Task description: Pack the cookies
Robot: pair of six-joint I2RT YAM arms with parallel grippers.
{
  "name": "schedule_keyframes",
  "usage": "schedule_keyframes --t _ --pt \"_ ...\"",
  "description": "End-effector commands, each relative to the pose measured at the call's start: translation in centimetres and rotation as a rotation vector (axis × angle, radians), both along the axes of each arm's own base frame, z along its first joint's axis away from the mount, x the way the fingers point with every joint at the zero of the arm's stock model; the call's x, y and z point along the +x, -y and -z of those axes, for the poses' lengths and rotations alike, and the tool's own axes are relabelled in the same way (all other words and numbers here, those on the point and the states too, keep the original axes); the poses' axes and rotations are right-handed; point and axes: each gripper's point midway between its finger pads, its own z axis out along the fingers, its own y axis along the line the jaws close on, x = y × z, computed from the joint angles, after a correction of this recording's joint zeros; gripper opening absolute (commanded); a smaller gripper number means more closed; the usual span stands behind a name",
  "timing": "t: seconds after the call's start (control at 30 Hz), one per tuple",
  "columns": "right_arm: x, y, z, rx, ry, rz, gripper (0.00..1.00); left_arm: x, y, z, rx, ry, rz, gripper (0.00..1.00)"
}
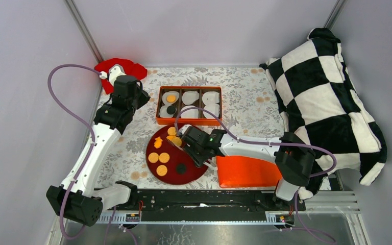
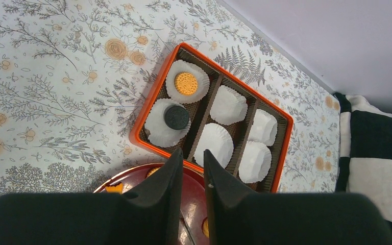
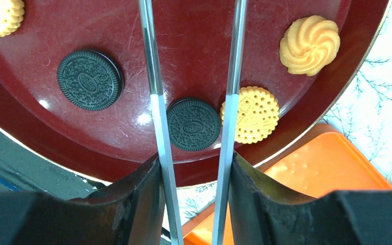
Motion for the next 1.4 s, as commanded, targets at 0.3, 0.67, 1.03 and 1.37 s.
schedule_keyframes --t 0.3,0.67,1.03,1.37 --pt "-1.3 1.8 -5.3 0.09 -0.001 0.011 0.43 -0.6 0.1 -0.7 -0.015 0.032 0.01 0.26" --pt "0.4 2.3 -7.2 0.1 0.098 0.07 0.36 -0.8 0.5 -1.3 -0.04 0.046 0.026 0.25" --pt "12.8 0.6 -16.6 0.119 0.374 0.268 0.35 0.8 0.8 -2.1 -0.026 0.048 0.021 0.25" --pt "22.9 -0.5 -12.0 0.079 0.333 0.351 0.35 1.7 0.0 -1.4 0.032 0.032 -0.005 0.25"
